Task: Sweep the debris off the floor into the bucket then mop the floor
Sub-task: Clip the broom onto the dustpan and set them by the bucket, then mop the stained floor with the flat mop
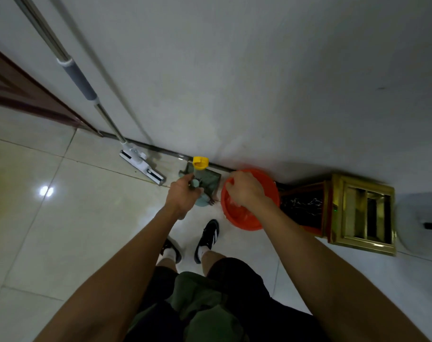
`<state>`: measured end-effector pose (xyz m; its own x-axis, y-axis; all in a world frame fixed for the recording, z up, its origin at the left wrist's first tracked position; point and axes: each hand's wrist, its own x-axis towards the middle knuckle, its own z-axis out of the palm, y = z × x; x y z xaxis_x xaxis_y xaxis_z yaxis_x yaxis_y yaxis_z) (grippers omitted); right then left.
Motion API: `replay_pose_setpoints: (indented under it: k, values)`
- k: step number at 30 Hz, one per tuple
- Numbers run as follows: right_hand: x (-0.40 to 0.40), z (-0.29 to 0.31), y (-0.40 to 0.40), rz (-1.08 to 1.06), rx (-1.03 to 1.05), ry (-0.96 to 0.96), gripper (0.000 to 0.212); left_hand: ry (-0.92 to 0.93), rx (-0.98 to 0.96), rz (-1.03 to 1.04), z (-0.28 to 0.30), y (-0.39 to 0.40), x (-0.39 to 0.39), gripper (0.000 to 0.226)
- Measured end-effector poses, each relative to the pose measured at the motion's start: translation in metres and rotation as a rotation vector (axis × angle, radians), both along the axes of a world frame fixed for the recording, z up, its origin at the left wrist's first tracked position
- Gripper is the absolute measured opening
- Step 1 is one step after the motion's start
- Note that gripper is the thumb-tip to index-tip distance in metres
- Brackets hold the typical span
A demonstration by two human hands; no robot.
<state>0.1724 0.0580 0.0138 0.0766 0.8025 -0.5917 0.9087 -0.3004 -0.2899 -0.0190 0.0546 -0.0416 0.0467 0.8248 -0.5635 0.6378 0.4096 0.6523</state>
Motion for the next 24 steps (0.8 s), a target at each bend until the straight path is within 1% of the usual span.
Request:
replay_pose_setpoints:
  k: [2,4,6,9,12,14,17,21,24]
  values:
    - [-0.004,0.009,0.006,-0.012,0.018,-0.009,0.032,-0.004,0.01,-0.034,0.007,0.003,-0.008,0.046]
    - [-0.009,0.017,0.012,-0.029,0.038,-0.02,0.036,0.008,0.031,-0.108,0.016,0.009,-0.017,0.041]
    - [-0.014,0.027,0.017,-0.054,0.08,-0.021,0.039,-0.004,0.027,-0.135,0.024,0.018,-0.027,0.039]
    - [-0.021,0.046,0.032,-0.076,0.129,-0.016,0.043,-0.005,0.043,-0.112,0.04,0.039,-0.044,0.047]
    - [-0.029,0.068,0.055,-0.099,0.172,0.005,0.045,-0.002,0.132,-0.068,0.065,0.065,-0.063,0.047]
    - [-0.037,0.083,0.072,-0.098,0.204,0.024,0.045,0.034,0.215,-0.057,0.084,0.08,-0.078,0.046]
    - [-0.057,0.108,0.096,-0.042,0.254,0.035,0.046,0.078,0.307,-0.039,0.11,0.098,-0.101,0.047]
    - [-0.098,0.137,0.121,0.071,0.303,0.035,0.048,0.1,0.361,0.038,0.136,0.114,-0.134,0.048]
    - [-0.134,0.153,0.133,0.163,0.356,0.033,0.048,0.101,0.385,0.132,0.148,0.119,-0.161,0.048]
